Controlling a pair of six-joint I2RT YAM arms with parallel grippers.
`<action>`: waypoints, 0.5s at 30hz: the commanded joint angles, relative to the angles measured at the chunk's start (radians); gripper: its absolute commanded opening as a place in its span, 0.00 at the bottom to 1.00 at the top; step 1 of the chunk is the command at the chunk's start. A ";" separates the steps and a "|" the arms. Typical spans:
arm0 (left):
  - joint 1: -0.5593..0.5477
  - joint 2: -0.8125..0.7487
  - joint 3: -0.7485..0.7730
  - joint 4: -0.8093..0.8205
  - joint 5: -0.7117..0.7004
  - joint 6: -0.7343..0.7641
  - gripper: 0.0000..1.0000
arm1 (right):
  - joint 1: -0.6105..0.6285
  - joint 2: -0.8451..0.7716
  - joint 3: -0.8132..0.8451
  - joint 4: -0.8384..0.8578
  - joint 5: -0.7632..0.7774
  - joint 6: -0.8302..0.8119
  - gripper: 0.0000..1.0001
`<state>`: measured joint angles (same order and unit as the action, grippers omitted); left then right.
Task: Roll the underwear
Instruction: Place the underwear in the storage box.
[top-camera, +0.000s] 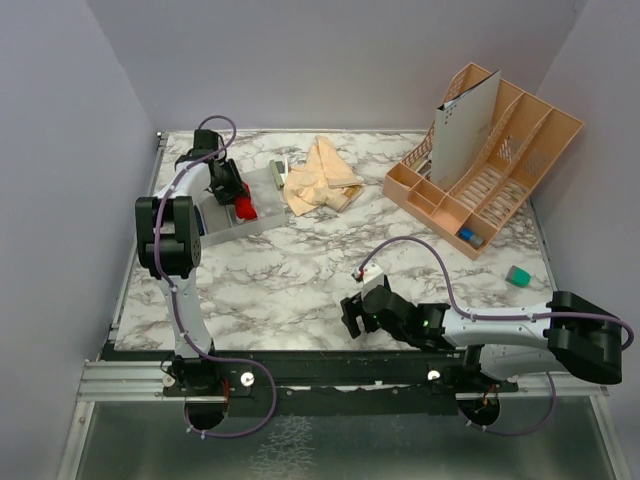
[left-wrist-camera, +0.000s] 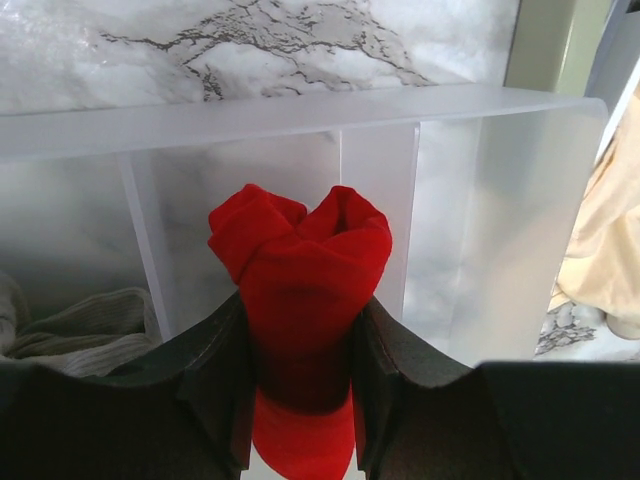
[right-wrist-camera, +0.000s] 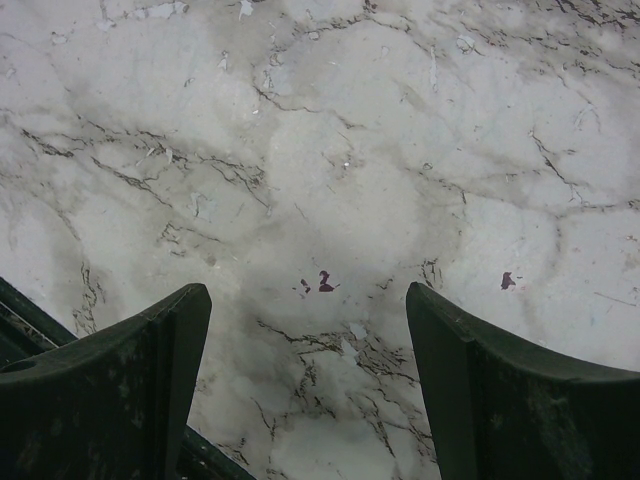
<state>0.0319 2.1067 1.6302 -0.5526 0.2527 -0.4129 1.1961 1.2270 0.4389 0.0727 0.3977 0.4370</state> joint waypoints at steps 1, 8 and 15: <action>-0.020 0.021 0.057 -0.100 -0.137 0.007 0.33 | -0.002 0.001 0.015 -0.019 -0.011 -0.006 0.83; -0.065 0.053 0.087 -0.120 -0.182 -0.003 0.37 | -0.003 -0.003 0.004 -0.017 -0.012 -0.005 0.82; -0.092 0.094 0.119 -0.147 -0.207 -0.002 0.41 | -0.003 -0.030 -0.018 -0.024 -0.004 0.001 0.83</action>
<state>-0.0383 2.1586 1.7260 -0.6605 0.0845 -0.4141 1.1961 1.2217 0.4381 0.0715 0.3977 0.4370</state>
